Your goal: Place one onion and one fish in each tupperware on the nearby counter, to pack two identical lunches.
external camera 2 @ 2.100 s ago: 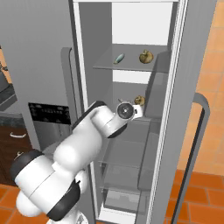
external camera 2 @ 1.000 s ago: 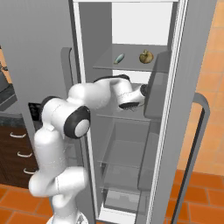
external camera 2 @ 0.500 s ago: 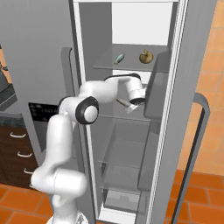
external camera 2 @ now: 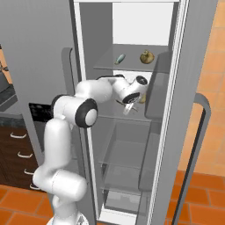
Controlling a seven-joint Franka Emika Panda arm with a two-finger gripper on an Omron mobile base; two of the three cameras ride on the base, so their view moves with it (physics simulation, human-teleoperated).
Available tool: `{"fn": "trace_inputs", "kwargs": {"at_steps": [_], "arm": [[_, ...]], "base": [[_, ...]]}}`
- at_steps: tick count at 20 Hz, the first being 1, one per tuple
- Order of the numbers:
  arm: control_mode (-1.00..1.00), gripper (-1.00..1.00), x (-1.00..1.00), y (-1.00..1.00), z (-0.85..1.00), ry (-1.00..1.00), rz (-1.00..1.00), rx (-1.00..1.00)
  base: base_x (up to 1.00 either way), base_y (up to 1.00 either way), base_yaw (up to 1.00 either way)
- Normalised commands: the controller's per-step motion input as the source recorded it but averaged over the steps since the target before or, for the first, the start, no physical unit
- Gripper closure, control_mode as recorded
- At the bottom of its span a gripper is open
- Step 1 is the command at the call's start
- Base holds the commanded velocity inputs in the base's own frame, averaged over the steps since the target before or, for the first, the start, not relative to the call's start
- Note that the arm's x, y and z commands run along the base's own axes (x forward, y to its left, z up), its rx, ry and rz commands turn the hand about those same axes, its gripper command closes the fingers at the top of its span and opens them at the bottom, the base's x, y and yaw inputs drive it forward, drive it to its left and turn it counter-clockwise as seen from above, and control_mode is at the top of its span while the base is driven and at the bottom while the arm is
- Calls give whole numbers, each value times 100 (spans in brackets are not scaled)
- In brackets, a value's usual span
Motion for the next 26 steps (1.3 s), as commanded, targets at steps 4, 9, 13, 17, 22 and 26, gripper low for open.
{"fn": "trace_inputs", "kwargs": {"at_steps": [4, 9, 13, 17, 22, 26], "arm": [[-100, 100, -100, 0, 1, -1, 5, -9], [-100, 100, -100, 0, 16, -2, 8, -5], [-100, 100, -100, 6, 17, -9, 11, -4], [-100, 100, -100, 19, 11, -2, 10, -4], [-100, 100, -100, 19, 7, 0, 10, -6], [-100, 100, -100, 1, 29, -8, 11, -3]], "base": [[0, 0, 0], [0, 0, 0], [0, 0, 0], [0, 0, 0], [0, 0, 0], [0, 0, 0]]}}
